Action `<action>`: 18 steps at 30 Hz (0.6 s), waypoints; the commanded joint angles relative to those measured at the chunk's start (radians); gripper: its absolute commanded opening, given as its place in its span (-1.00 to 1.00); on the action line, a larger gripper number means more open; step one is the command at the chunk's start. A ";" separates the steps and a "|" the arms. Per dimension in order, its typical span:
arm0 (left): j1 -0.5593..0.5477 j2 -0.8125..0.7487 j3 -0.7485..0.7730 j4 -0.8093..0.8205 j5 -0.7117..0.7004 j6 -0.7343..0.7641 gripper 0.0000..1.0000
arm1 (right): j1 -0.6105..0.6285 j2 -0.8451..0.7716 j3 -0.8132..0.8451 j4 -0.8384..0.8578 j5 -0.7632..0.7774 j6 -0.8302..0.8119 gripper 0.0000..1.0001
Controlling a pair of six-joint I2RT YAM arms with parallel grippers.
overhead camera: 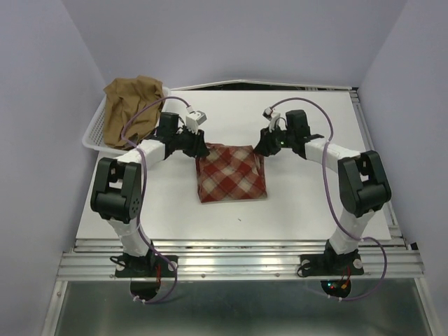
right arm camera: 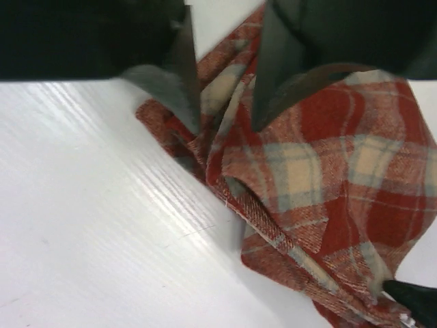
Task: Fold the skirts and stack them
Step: Fold the skirt
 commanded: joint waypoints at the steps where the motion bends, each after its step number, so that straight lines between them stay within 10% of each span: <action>1: 0.012 0.022 0.044 0.009 -0.065 -0.042 -0.06 | -0.013 0.042 0.081 -0.041 0.067 0.061 0.19; 8: 0.012 -0.030 0.225 -0.167 -0.131 0.039 0.96 | -0.013 -0.059 0.193 -0.187 0.119 0.096 0.75; 13: 0.017 -0.246 0.155 -0.121 -0.216 0.053 0.97 | 0.019 -0.127 0.267 -0.302 -0.034 0.247 0.74; 18: -0.007 -0.318 0.084 -0.091 0.078 -0.086 0.67 | 0.067 -0.139 0.128 -0.216 -0.183 0.390 0.53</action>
